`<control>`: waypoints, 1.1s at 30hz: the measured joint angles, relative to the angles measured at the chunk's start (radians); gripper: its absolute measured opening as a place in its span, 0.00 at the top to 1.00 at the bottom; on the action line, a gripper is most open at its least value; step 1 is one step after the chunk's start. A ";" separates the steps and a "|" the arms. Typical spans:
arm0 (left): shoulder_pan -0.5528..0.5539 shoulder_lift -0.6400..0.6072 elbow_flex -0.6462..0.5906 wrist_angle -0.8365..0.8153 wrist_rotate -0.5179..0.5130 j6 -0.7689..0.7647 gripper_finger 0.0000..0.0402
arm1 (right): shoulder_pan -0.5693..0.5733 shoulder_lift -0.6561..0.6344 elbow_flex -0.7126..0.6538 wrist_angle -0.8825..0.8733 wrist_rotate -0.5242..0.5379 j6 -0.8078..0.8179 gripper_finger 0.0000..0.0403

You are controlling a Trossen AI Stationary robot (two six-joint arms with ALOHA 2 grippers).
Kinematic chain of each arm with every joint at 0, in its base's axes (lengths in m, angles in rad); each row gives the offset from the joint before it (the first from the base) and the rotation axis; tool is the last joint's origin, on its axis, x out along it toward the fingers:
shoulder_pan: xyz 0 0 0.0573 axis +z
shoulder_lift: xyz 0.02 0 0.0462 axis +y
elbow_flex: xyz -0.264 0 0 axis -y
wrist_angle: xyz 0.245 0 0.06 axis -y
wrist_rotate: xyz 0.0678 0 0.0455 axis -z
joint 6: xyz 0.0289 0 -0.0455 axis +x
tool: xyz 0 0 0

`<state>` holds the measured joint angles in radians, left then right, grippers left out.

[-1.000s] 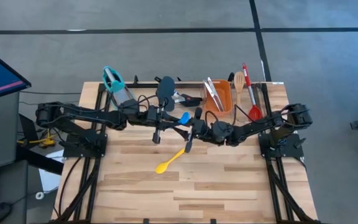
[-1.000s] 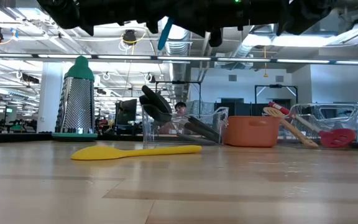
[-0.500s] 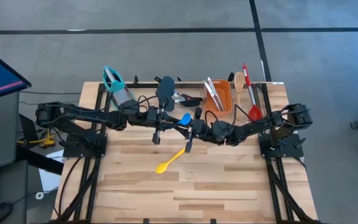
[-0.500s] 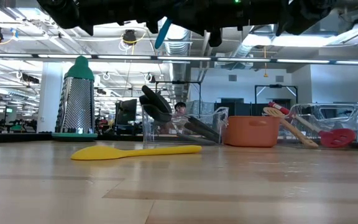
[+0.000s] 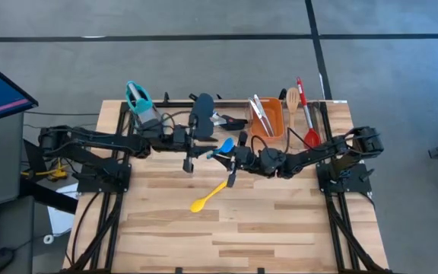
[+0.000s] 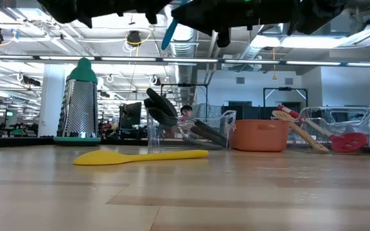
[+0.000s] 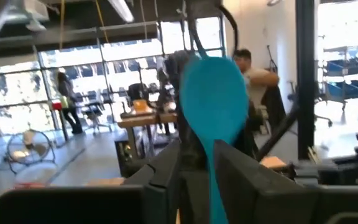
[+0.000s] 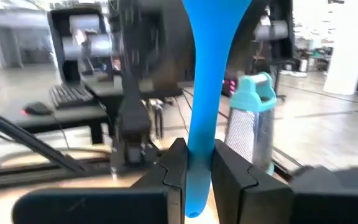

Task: Pick & Place Kitchen Items
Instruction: Put the blue spoon in the right transparent bin

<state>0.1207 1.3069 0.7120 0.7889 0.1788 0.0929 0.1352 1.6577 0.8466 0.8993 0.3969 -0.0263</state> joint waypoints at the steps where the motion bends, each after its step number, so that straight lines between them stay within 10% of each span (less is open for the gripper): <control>1: 0.001 -0.016 0.000 -0.008 -0.003 0.000 0.79 | 0.001 -0.010 -0.002 -0.018 0.018 -0.006 0.91; 13: 0.067 -0.240 -0.028 -0.407 0.003 -0.001 0.78 | -0.012 -0.384 -0.001 -0.752 0.393 0.100 0.91; 33: 0.067 -0.306 -0.165 -0.369 0.004 -0.024 0.88 | -0.367 -0.662 -0.001 -1.947 0.465 0.909 0.91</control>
<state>0.1875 1.0012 0.5472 0.4199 0.1833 0.0692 -0.2314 0.9957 0.8452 -1.0482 0.8620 0.8829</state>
